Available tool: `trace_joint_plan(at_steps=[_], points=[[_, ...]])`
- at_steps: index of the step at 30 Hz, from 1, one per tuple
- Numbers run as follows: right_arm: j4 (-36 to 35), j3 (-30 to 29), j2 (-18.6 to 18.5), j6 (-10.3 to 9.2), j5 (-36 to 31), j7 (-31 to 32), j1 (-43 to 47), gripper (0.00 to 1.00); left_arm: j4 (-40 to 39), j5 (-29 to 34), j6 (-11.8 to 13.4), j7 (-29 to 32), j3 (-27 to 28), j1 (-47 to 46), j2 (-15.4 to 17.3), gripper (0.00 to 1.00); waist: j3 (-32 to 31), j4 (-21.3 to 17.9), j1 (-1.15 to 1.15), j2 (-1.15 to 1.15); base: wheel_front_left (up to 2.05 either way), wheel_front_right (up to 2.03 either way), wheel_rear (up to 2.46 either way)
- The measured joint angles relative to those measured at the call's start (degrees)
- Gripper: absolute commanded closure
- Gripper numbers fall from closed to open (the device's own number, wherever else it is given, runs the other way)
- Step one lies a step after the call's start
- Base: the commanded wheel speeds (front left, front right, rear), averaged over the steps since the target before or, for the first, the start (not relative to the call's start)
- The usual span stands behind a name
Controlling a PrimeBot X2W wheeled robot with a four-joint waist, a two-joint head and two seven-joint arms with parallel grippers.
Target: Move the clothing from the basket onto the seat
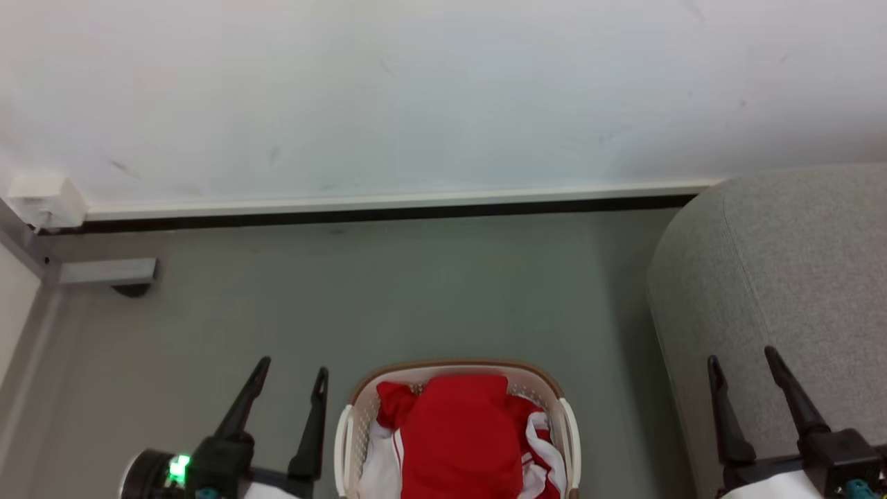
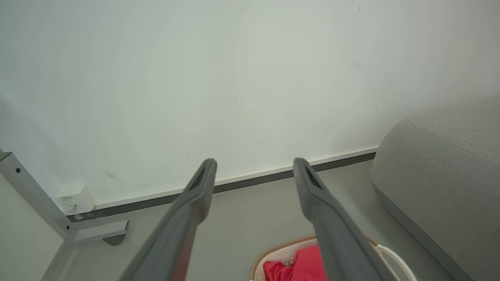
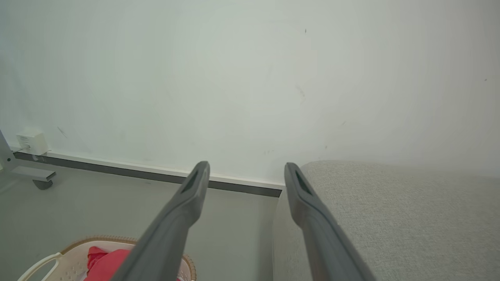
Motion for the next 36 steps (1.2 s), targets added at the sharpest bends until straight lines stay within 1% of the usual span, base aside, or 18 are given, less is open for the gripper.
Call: trace_joint_plan(at_steps=[4,9,15,18,23,31,33,35,36], points=[[-1.1,-0.5,0.0,0.0,0.1,0.0,-1.9,0.0,1.7,0.0,-1.9,0.0,-0.8,-3.8,-0.2,0.0,3.0,-0.6,0.0,0.0,0.0,0.0,0.0],[-2.4,-1.0,0.0,0.0,0.1,0.0,-4.9,0.0,7.3,1.1,-4.1,0.0,-2.7,-10.9,-0.3,0.0,7.6,-1.6,0.0,0.0,0.0,0.0,0.0],[-4.4,-1.1,-0.1,0.0,0.1,0.0,-9.1,0.0,19.3,2.1,-5.7,0.0,-6.0,-22.2,-1.7,0.0,14.5,-2.5,0.01,0.0,0.0,0.0,0.0],[-5.4,-0.7,-0.1,0.0,0.1,0.0,-11.3,0.0,25.1,2.9,-6.3,1.5,-7.6,-27.7,-2.7,0.0,18.3,-3.0,0.01,0.0,0.0,0.0,0.0],[-7.5,0.2,-0.1,0.0,0.5,0.0,-14.7,0.0,34.4,2.6,-6.5,4.3,-8.5,-34.1,-4.0,0.0,24.6,-4.0,0.02,0.0,0.0,0.0,0.0],[-10.2,2.0,-0.1,0.0,0.3,0.0,-18.2,0.0,46.3,1.0,-6.7,8.1,-10.1,-43.2,-5.1,0.0,33.3,-5.5,0.01,0.0,0.0,0.0,0.0],[-10.9,2.3,-0.1,0.0,0.0,0.0,-18.6,0.0,48.8,1.0,-6.3,9.2,-10.4,-45.3,-5.3,0.0,35.2,-5.8,0.01,0.0,0.0,0.0,0.0],[-11.8,2.7,-0.1,0.0,0.0,0.0,-19.2,0.0,51.2,1.0,-5.1,10.6,-10.6,-47.6,-5.3,0.0,36.9,-6.1,0.01,0.0,0.0,0.0,0.0],[-12.4,3.0,-0.1,0.0,0.1,0.0,-19.5,0.0,52.3,1.1,-4.8,11.2,-10.8,-48.6,-5.3,0.0,37.7,-6.2,0.01,0.0,0.0,0.0,0.0]])
